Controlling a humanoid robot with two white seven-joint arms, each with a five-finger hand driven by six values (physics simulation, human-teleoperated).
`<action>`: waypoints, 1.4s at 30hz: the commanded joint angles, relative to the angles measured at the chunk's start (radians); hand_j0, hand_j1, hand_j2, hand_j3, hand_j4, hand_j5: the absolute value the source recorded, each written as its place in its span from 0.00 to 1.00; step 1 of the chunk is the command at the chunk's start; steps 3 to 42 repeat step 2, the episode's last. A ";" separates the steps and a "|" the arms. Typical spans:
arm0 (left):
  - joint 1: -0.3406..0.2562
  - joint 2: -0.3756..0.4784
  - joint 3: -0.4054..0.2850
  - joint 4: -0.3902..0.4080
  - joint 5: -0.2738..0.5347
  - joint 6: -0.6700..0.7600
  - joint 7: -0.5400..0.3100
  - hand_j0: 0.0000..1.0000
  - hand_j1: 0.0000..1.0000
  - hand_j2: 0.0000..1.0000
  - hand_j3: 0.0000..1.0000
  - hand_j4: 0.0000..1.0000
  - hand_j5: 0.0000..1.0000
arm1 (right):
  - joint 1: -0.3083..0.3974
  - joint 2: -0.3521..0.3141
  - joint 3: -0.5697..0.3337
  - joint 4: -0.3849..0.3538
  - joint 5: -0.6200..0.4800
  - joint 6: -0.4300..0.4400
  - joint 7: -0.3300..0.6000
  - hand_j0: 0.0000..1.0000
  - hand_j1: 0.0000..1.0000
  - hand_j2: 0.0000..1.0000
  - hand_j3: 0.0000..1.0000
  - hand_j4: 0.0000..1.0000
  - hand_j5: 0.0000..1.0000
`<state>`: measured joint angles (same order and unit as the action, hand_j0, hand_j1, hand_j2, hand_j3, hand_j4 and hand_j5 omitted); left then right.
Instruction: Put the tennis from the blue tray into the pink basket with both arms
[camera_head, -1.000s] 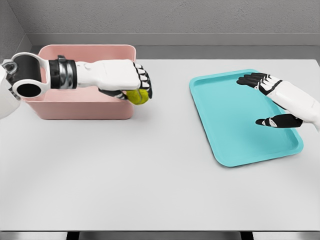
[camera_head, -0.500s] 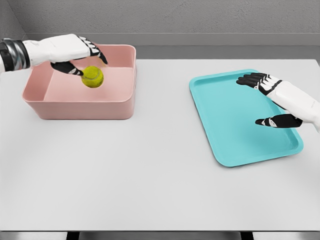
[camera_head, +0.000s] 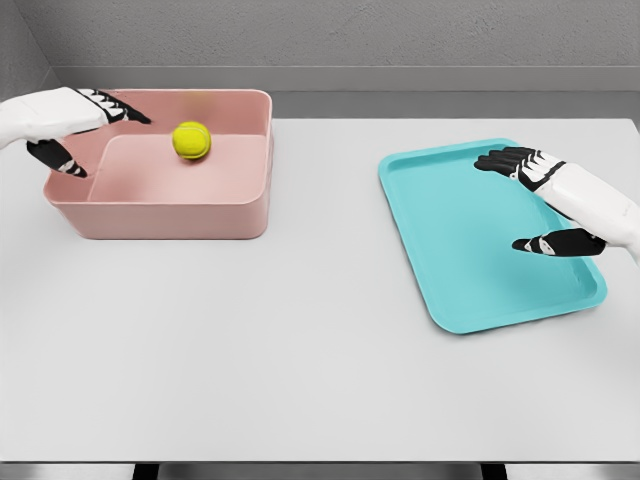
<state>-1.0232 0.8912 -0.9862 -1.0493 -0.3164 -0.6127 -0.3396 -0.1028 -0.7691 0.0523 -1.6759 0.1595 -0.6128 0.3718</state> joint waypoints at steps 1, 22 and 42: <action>0.000 0.020 0.001 0.000 0.004 0.002 -0.002 1.00 1.00 1.00 1.00 1.00 1.00 | 0.000 -0.001 0.000 0.001 -0.008 0.002 -0.001 1.00 1.00 1.00 1.00 1.00 1.00; 0.000 0.023 0.003 0.000 0.004 0.002 -0.002 1.00 1.00 1.00 1.00 1.00 1.00 | 0.000 -0.001 0.000 -0.001 -0.008 0.002 -0.001 1.00 1.00 1.00 1.00 1.00 1.00; 0.000 0.023 0.003 0.000 0.004 0.002 -0.002 1.00 1.00 1.00 1.00 1.00 1.00 | 0.000 -0.001 0.000 -0.001 -0.008 0.002 -0.001 1.00 1.00 1.00 1.00 1.00 1.00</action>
